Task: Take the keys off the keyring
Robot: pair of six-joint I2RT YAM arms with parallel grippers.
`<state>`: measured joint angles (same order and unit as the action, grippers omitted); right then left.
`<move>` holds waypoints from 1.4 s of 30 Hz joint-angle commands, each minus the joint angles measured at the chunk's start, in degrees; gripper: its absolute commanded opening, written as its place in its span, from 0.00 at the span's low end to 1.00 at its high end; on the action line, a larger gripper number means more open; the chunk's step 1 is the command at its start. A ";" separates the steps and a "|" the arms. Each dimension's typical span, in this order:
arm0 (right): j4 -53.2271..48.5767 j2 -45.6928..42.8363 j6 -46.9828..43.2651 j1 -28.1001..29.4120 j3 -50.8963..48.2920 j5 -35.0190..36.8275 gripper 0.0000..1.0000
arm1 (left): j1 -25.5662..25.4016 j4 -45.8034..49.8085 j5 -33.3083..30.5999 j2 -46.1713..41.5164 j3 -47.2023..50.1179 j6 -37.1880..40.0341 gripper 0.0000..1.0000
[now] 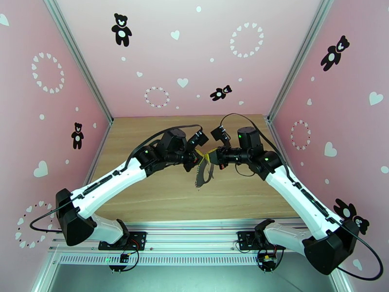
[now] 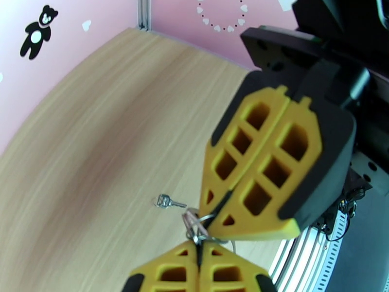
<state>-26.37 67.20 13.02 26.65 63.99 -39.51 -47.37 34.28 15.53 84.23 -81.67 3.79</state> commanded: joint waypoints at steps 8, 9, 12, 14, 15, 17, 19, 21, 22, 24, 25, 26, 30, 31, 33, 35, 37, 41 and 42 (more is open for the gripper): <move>3.52 -0.17 -1.15 0.77 -0.65 -4.09 0.00 | 0.29 1.78 1.64 0.65 -2.27 -4.06 0.08; 3.48 -0.07 -1.36 0.77 -0.54 -4.22 0.00 | 0.27 1.51 1.66 0.51 -2.18 -4.10 0.10; 2.24 0.33 -1.62 0.77 0.35 -3.97 0.00 | 0.34 1.01 1.64 0.09 -2.07 -4.32 0.20; 1.18 0.66 -1.56 0.70 1.09 -3.67 0.00 | 0.31 0.69 0.87 -0.63 -1.86 -4.70 0.23; 0.98 0.77 -1.23 0.62 1.23 -3.58 0.00 | 0.36 0.25 0.76 -1.19 -1.30 -4.84 0.26; 0.33 0.92 -0.73 0.45 1.79 -3.39 0.00 | 0.32 -1.03 1.12 -3.07 -0.02 -5.09 0.28; -0.70 1.33 -0.53 0.24 2.48 -3.45 0.00 | 0.35 -2.78 1.26 -5.06 1.70 -5.18 0.30; -2.12 1.61 -1.15 0.15 3.37 -3.44 0.00 | 0.47 -5.27 0.92 -7.38 4.05 -5.28 0.34; -2.79 1.83 -1.34 0.07 3.89 -3.24 0.00 | 0.47 -6.39 0.65 -8.29 5.03 -5.31 0.37; -4.25 2.38 -2.25 -0.24 4.92 -3.89 0.00 | 0.68 -9.56 0.87 -10.46 7.94 -4.67 0.39; -5.02 2.57 -2.53 -0.43 5.47 -3.85 0.00 | 0.70 -11.21 0.96 -11.44 9.31 -4.10 0.40; -5.55 2.84 -2.55 -0.63 5.95 -3.82 0.00 | 0.72 -13.38 0.80 -12.46 11.32 -3.38 0.42; -5.82 3.32 -2.29 -0.81 6.84 -5.28 0.00 | 1.16 -22.21 -0.26 -16.04 19.13 -1.46 0.45; -6.00 3.38 -2.42 -0.89 6.94 -5.69 0.00 | 1.14 -24.20 0.15 -16.72 20.74 -0.53 0.46; -6.24 3.62 -2.64 -1.04 7.12 -6.10 0.00 | 1.18 -28.56 0.41 -17.78 24.19 1.12 0.46; -5.94 3.80 -2.24 -1.32 7.34 -6.75 0.00 | 1.14 -32.53 -0.10 -18.28 26.98 3.21 0.46; -5.20 4.31 -1.50 -1.41 7.29 -7.97 0.00 | 1.15 -36.47 0.23 -18.35 29.52 5.01 0.46; -4.59 5.11 0.47 -1.43 8.15 -8.21 0.00 | 0.59 -46.95 1.83 -18.82 34.54 7.71 0.44; -4.41 5.09 1.05 -1.42 8.25 -8.06 0.00 | 0.27 -49.46 1.34 -18.90 37.31 8.14 0.44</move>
<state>-31.75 71.68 12.16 25.36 69.52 -45.67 -46.68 -3.79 16.12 66.89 -47.90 8.40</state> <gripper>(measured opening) 0.029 0.444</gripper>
